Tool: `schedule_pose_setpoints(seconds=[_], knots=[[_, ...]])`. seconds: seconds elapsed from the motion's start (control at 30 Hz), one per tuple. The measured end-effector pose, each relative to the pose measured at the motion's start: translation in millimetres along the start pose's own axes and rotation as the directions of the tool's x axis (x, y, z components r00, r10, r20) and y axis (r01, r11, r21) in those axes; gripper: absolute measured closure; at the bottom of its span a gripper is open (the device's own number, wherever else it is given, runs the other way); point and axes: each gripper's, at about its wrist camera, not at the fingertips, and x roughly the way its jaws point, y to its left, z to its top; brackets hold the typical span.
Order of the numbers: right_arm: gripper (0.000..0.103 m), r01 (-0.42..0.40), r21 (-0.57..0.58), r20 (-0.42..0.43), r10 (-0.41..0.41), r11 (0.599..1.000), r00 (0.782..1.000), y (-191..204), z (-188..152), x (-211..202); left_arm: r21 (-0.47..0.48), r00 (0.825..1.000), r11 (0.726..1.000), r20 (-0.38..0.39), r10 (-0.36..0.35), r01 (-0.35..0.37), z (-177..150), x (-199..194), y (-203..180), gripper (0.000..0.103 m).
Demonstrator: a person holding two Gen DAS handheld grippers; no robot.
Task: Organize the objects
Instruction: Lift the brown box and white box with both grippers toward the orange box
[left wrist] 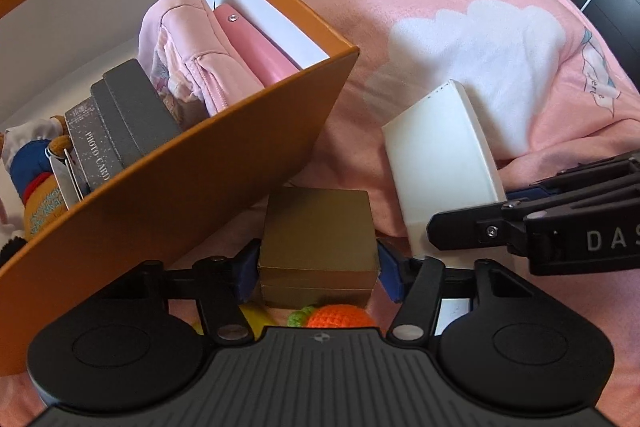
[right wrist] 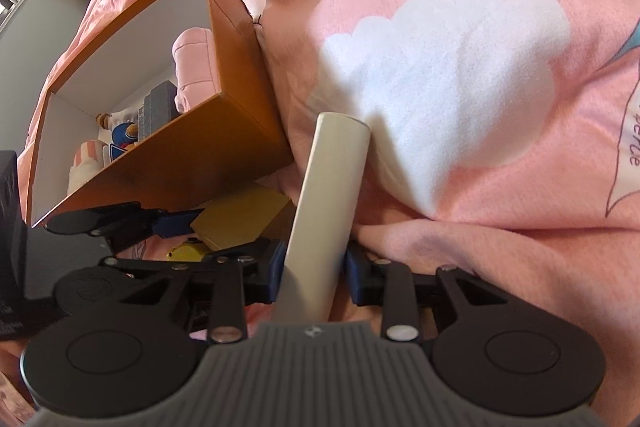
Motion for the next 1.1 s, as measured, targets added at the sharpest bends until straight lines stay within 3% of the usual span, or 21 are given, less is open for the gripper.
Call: schedule_pose_setpoints(seconds=[0.27, 0.57, 0.93, 1.1], knots=[[0.070, 0.018, -0.027, 0.018, -0.017, 0.999, 1.000, 9, -3, -7, -0.008, 0.998, 1.000, 0.062, 0.013, -0.012, -13, -29, -2, 0.035], [0.072, 0.036, -0.149, 0.069, -0.026, 0.988, 0.997, 34, -7, -32, -0.036, 0.991, 0.999, 0.133, 0.015, -0.011, -30, -86, 4, 0.035], [0.073, 0.026, -0.349, 0.137, 0.024, 0.937, 0.990, 90, -7, -61, -0.085, 0.965, 0.996, 0.258, 0.053, -0.032, -35, -140, 9, 0.035], [0.073, 0.032, -0.464, 0.169, 0.053, 0.885, 0.984, 121, -2, -71, -0.122, 0.947, 0.992, 0.313, 0.074, -0.037, -35, -163, 24, 0.035]])
